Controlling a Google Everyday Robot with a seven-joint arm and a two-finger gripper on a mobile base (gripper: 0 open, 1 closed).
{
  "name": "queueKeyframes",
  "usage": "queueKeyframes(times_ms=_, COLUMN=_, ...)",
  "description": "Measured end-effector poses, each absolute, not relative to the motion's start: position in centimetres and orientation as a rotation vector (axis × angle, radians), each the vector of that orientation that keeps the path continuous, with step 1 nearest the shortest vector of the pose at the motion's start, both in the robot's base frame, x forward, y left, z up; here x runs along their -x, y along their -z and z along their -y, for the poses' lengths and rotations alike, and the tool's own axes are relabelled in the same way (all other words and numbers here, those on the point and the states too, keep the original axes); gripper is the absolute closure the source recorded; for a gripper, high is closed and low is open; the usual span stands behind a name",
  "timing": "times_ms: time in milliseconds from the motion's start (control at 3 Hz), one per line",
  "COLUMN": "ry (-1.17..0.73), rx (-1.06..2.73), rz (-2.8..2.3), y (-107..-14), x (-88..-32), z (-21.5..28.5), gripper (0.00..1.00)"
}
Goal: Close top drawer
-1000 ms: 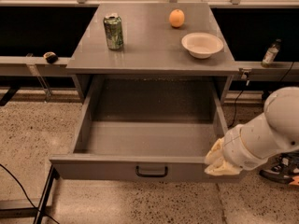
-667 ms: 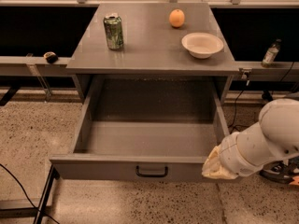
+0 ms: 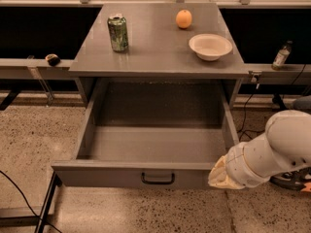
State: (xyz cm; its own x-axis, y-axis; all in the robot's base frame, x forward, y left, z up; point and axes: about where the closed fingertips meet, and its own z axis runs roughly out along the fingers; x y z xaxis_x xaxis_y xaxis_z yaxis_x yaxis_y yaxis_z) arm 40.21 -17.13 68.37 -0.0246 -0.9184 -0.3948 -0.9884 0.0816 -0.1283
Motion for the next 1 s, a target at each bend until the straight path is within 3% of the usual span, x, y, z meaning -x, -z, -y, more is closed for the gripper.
queueKeyframes(times_ms=1000, ry=-0.118, rx=1.734, rz=-1.766, y=-69.2, x=-44.5, z=12.2, gripper=1.0)
